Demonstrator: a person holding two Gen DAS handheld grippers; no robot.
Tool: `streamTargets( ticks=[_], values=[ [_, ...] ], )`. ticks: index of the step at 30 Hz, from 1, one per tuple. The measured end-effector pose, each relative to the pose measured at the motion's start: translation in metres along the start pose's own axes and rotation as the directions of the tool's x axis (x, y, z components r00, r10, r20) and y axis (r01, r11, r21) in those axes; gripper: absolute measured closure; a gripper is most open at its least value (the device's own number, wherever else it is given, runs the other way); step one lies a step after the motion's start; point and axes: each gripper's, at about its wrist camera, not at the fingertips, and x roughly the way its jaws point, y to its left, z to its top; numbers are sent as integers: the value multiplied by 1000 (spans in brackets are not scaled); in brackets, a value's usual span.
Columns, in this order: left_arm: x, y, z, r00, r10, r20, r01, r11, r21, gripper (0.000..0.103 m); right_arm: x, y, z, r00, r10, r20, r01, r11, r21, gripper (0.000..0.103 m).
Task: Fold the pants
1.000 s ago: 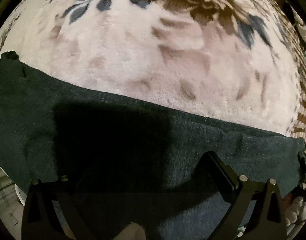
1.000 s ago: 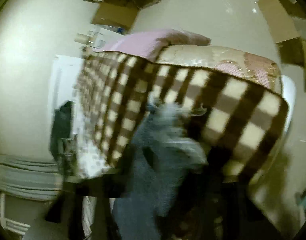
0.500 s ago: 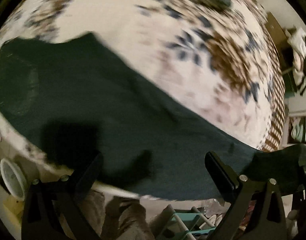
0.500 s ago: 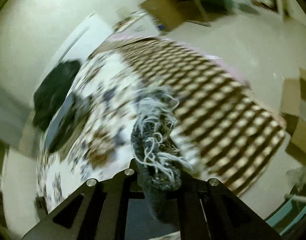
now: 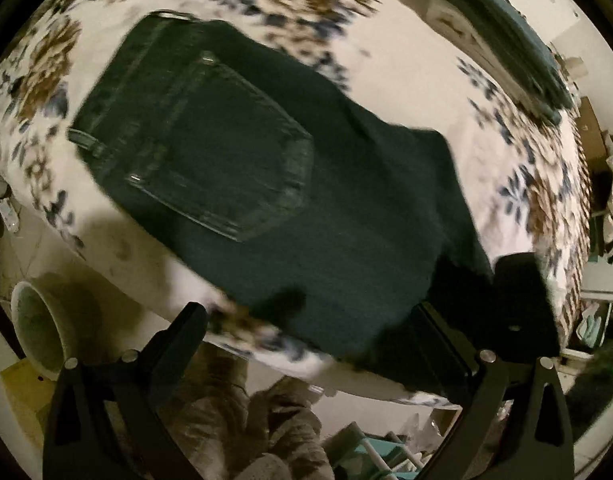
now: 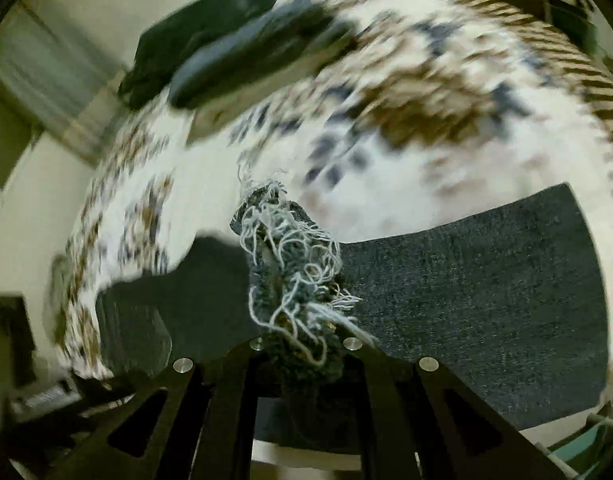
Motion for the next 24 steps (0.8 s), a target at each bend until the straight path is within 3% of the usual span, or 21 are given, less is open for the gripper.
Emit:
streamTargets(
  ticks=[2,4,6,7,8,9,13,17,20,24],
  values=[
    [0,14,4,1000,9,11,-9,1000,-4,0,31,17,-14,997,-29,-71,28,999,-21,94],
    [1,29,8,1000,13,10,-13,1000,-27,0,65,38,-30,981,-107,-160,95,992,-79,85],
    [1,44,10,1000,2,0,-2,998,-64,0,77,53,-36,970,-138,-198,111,984,-141,64],
    [0,51,11,1000,-4,-1,4,996,-84,0,75,60,-36,972,-104,-210,73,986,-150,57],
    [-2,56,12,1000,-9,-2,9,995,-98,0,72,64,-36,971,-68,-227,37,989,-141,40],
    [-3,61,12,1000,-14,-2,14,994,-108,0,65,64,-34,969,-14,-248,-14,994,-109,32],
    [-8,73,14,999,-32,7,32,990,-138,0,14,45,-24,982,76,-175,-71,997,33,32],
    [-6,81,15,999,-39,19,42,986,-160,0,-11,4,-24,993,28,-118,-7,985,173,32],
    [0,89,17,999,-29,20,32,983,-183,0,19,-2,-27,979,-34,-202,65,987,145,64],
    [1,112,22,998,14,60,-1,976,-218,0,76,34,-45,951,-30,-309,42,999,33,64]
  ],
)
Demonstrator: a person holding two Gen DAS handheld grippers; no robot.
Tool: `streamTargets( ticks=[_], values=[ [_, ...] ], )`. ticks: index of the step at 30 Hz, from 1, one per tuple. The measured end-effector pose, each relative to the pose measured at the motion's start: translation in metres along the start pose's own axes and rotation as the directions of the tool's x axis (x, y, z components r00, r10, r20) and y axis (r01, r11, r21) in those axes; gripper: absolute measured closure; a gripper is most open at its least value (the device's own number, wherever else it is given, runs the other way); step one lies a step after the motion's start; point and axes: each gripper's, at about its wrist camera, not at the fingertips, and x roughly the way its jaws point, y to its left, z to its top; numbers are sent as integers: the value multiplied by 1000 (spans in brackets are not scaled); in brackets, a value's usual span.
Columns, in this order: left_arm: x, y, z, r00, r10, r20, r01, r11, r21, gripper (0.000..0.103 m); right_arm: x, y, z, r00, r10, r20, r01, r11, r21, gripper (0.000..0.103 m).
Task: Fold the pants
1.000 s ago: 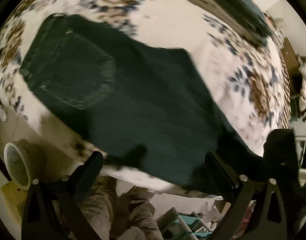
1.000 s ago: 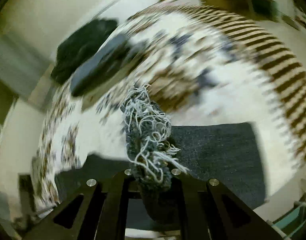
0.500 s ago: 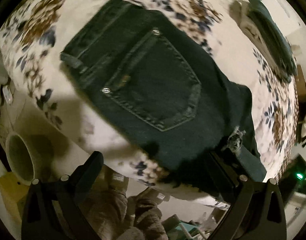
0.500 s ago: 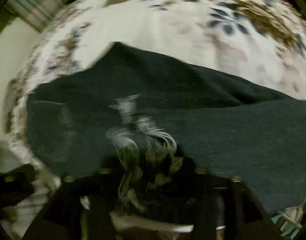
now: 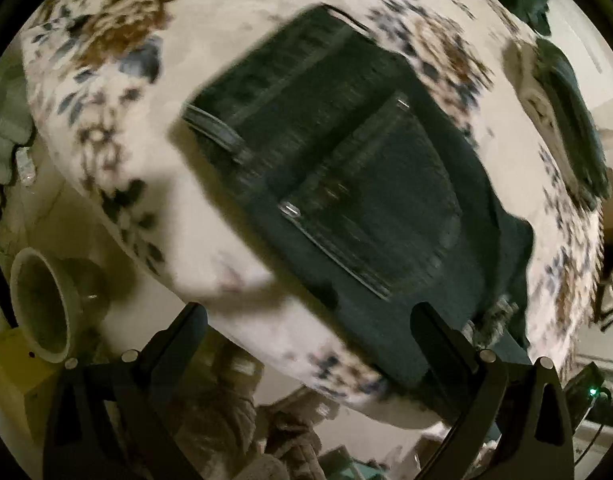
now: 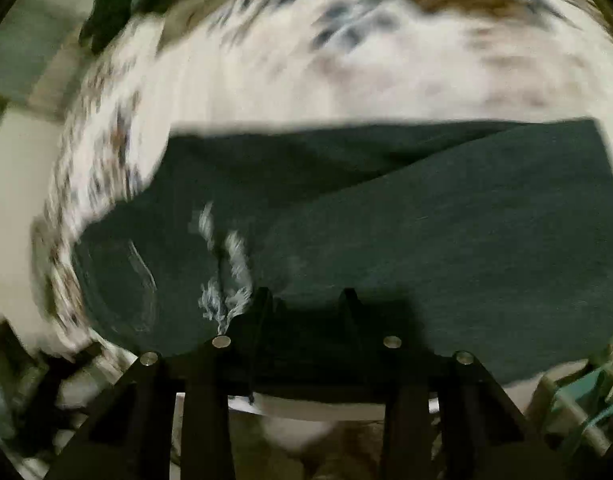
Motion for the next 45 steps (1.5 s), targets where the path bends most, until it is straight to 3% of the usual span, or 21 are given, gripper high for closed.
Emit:
streamTargets(
  ticks=[2,5,9,11,14,17,19,20,22,23,25,26,27,29,32,36,38,41,43,45],
  values=[
    [2,14,5,1000,0,27,1,999,-36,0,21,27,-7,999,-46,-5,46,996,-72,63],
    [3,43,13,996,-43,81,54,988,-142,0,25,46,-11,998,-70,9,71,991,-118,47],
    [10,71,30,969,-156,191,208,933,-292,0,9,30,-11,1000,11,-17,-11,1000,-11,47],
    [23,75,42,965,-179,193,237,911,-339,0,-2,21,-8,1000,14,-4,-14,1000,-3,47],
    [48,78,58,960,-224,170,276,869,-412,0,-19,11,1,997,-72,27,73,996,-43,44],
    [44,74,70,945,-225,239,308,860,-407,0,-25,-4,7,982,-185,43,187,980,-62,34],
    [40,72,80,927,-239,288,341,857,-385,4,-31,-15,7,963,-260,64,264,962,-70,27],
    [40,70,84,927,-230,296,336,860,-384,6,-34,-21,6,948,-305,84,312,947,-73,21],
    [41,68,91,927,-212,309,329,857,-398,7,-39,-27,4,922,-371,113,381,922,-72,18],
    [42,68,93,928,-201,313,323,854,-408,13,-41,-31,2,913,-389,121,398,914,-71,18],
    [40,67,92,929,-173,327,308,852,-424,35,-44,-36,-2,906,-404,127,415,907,-73,18],
    [38,67,91,934,-151,325,287,857,-429,55,-47,-39,-4,901,-413,130,425,902,-76,18],
    [35,67,88,935,-138,326,276,861,-426,67,-49,-41,-5,898,-418,133,430,900,-76,18],
    [20,62,80,919,-145,366,289,880,-378,74,-61,-53,-12,899,-415,142,425,903,-54,18],
    [-16,40,66,887,-147,439,274,931,-241,78,-65,-66,-10,913,-384,138,389,921,-9,18],
    [-69,0,40,827,-203,525,269,962,-51,80,-80,-102,-11,933,-340,118,336,940,54,18],
    [-91,-25,24,800,-248,546,271,962,40,81,-94,-119,-13,934,-330,138,324,944,68,18],
    [-116,-73,-6,780,-320,537,269,947,174,82,-121,-150,-18,932,-325,161,313,945,96,18],
    [-125,-105,-30,780,-349,519,250,935,253,82,-136,-169,-22,930,-325,172,308,944,115,18],
    [-126,-139,-63,792,-383,475,238,910,338,83,-154,-187,-25,925,-329,188,306,941,143,18]
  ],
)
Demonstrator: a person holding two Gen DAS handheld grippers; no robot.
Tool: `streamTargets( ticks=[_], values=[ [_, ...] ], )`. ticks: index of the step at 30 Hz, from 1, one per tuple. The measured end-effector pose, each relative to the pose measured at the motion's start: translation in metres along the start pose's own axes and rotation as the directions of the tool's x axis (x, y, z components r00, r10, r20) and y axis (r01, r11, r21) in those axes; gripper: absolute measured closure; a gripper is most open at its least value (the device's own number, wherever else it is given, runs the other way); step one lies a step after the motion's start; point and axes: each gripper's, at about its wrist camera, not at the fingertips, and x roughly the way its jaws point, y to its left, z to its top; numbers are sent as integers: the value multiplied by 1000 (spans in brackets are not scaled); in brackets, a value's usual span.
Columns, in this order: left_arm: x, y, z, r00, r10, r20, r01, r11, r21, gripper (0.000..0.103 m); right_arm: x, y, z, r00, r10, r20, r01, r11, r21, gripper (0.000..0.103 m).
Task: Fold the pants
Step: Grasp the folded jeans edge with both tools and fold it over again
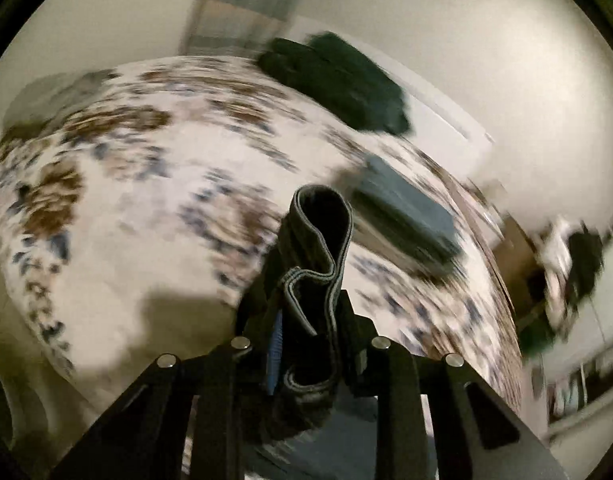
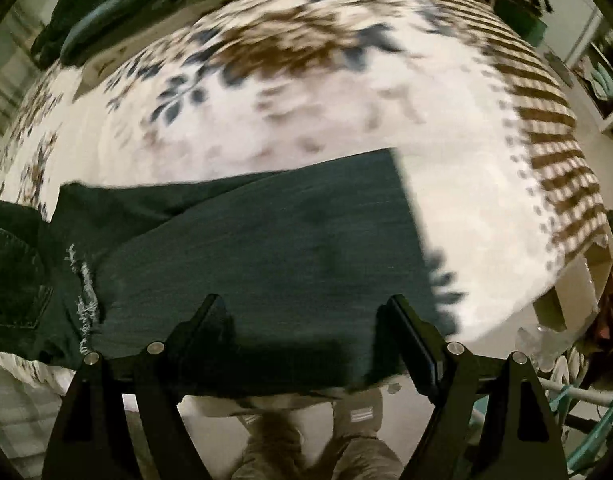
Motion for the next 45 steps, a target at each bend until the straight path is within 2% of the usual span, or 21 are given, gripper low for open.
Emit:
streamTargets(
  ticks=[4,8,10,11,12,14,17,19,21,22,23,26,28,32,33,35,36,37,38,40,45],
  values=[
    [13,-69,-56,993,-57,-107,68,992,108,84,-15,-40,7,999,-35,22,33,998,56,18],
    [48,-121,-124,976,-42,-215,98,962,256,95,-21,-78,14,997,-64,35,60,993,100,18],
    [69,-142,-159,961,-27,-276,122,934,335,96,-22,-98,22,996,-81,46,76,992,102,18],
    [79,-152,-175,952,-23,-305,142,916,374,102,-22,-104,26,995,-86,47,81,991,103,18],
    [91,-161,-193,938,-9,-346,164,892,422,102,-22,-111,29,996,-83,45,78,991,106,18],
    [97,-173,-213,919,16,-395,187,863,469,101,-21,-125,35,998,-52,33,48,992,121,18],
    [90,-181,-214,909,66,-412,165,851,499,97,-17,-140,44,994,110,3,-109,980,168,18],
    [83,-173,-203,902,102,-420,129,864,487,78,-12,-138,51,964,266,-22,-257,947,194,18],
    [79,-157,-192,897,155,-415,65,880,471,34,-8,-126,58,928,368,-46,-354,916,187,18],
    [78,-145,-185,892,187,-411,27,886,463,28,-5,-117,61,909,413,-61,-398,901,174,18],
    [78,-134,-178,888,227,-400,-17,886,463,24,1,-100,66,880,466,-93,-451,880,150,18],
    [82,-102,-161,870,344,-354,-147,865,480,23,22,-55,75,827,537,-168,-525,844,113,18],
    [92,-80,-148,848,403,-345,-213,854,475,23,39,-28,78,800,563,-207,-554,826,105,18],
    [102,-51,-130,821,472,-321,-297,834,465,23,96,26,81,759,561,-330,-546,825,147,18],
    [104,-43,-127,811,490,-319,-319,829,460,23,105,34,79,765,545,-344,-524,837,160,17],
    [107,-33,-123,799,503,-329,-339,829,444,23,110,47,78,799,511,-318,-484,860,165,17],
    [108,-28,-121,793,509,-335,-350,831,433,23,106,53,77,819,487,-303,-463,873,153,30],
    [107,-23,-118,790,511,-338,-359,833,421,23,102,57,75,836,465,-290,-446,885,133,47],
    [105,-19,-115,789,512,-341,-365,836,410,23,97,59,74,845,459,-274,-443,888,122,83],
    [101,-11,-108,785,507,-357,-377,847,375,23,81,58,72,849,473,-236,-459,881,115,89],
    [92,4,-92,792,495,-358,-393,862,321,23,35,31,75,876,451,-170,-432,891,136,90]
  ],
)
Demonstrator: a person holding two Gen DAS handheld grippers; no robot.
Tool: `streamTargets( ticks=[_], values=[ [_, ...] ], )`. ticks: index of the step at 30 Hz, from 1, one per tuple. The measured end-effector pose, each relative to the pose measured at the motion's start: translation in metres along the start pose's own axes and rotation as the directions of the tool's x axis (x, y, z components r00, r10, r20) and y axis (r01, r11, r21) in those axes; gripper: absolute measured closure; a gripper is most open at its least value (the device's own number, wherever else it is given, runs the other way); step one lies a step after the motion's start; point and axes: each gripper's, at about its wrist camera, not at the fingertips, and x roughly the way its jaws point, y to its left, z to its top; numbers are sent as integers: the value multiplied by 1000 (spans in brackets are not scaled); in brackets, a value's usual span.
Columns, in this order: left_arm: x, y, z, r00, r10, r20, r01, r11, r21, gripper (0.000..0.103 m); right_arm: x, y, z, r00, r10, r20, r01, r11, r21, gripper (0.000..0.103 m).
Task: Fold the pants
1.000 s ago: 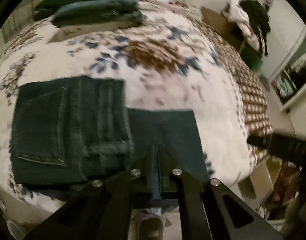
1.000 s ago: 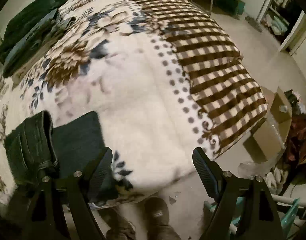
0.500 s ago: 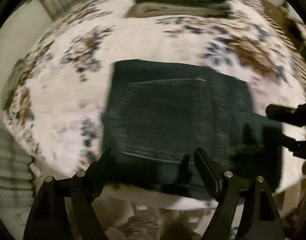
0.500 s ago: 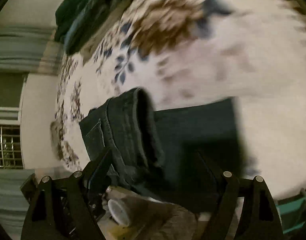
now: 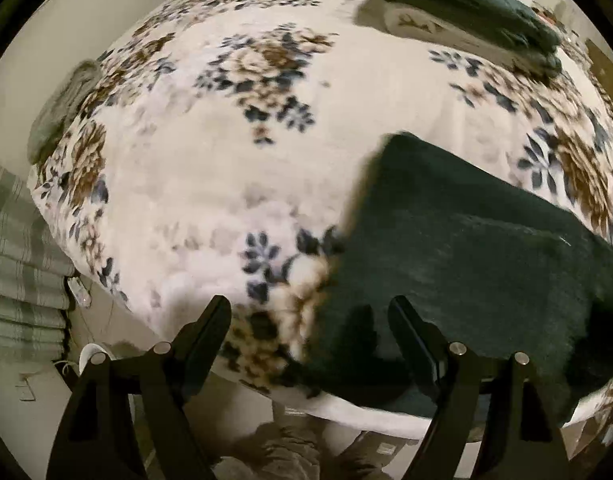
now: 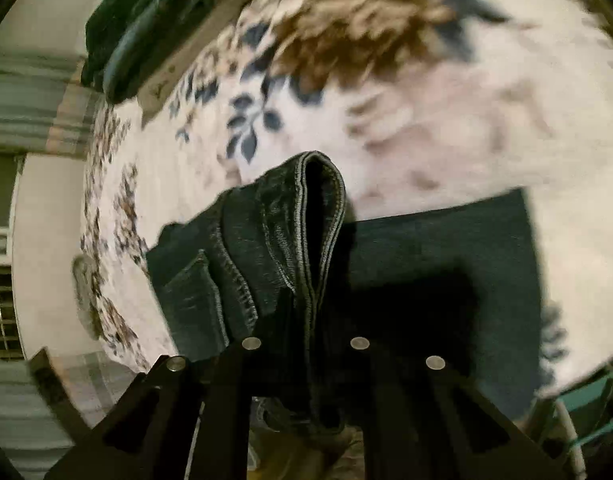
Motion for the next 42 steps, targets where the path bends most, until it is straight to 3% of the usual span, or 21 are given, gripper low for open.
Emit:
streamTargets(
  ticks=[5,9,12,16,23,25,26,28,29,32,34,36,37,38,39,40,42],
  values=[
    [-1,4,10,998,-59,-9,59,998,-35,23,-71,-59,-2,995,-69,77,62,994,89,90],
    [-1,-18,17,986,-165,-12,165,986,-40,23,-101,-123,-2,986,-149,78,135,977,165,90],
    [2,-42,24,970,-241,-20,241,970,-15,23,-102,-150,-1,984,-165,59,154,975,160,90],
    [26,-79,40,951,-300,-79,303,953,26,23,-89,-153,2,973,-227,48,222,971,92,89],
    [65,-115,67,921,-356,-159,366,930,33,23,-69,-163,-6,960,-278,19,274,956,106,87],
    [75,-114,68,911,-372,-178,378,926,2,23,-64,-167,-3,966,-259,-6,258,961,103,82],
    [79,-112,67,899,-398,-185,401,916,-22,24,-64,-170,0,973,-232,-20,233,967,104,73],
    [84,-109,65,872,-451,-189,452,891,-41,47,-72,-174,4,978,-207,-12,207,972,115,55],
    [83,-109,63,867,-464,-179,468,883,-23,63,-79,-175,6,983,-182,18,178,976,123,45],
    [72,-117,58,887,-439,-142,454,886,96,70,-93,-178,19,991,-94,96,80,986,146,24],
    [71,-115,57,886,-445,-132,460,879,121,72,-84,-187,28,994,-70,79,55,982,179,23],
    [72,-113,57,881,-455,-132,470,874,124,75,-59,-203,37,1000,28,-12,-24,961,275,23],
    [73,-113,57,883,-449,-133,466,873,142,75,-49,-211,37,995,90,-34,-73,937,341,24],
    [72,-114,57,887,-443,-131,461,872,168,76,-47,-213,36,994,107,-21,-92,926,367,41],
    [70,-115,56,891,-435,-129,453,869,198,77,-47,-211,37,995,96,-19,-83,929,361,86],
    [69,-120,55,897,-423,-129,442,866,232,77,-50,-203,39,999,47,-25,-37,946,323,93],
    [68,-119,54,899,-417,-135,438,862,256,77,-53,-182,45,997,-70,-34,76,973,218,94]
  ],
)
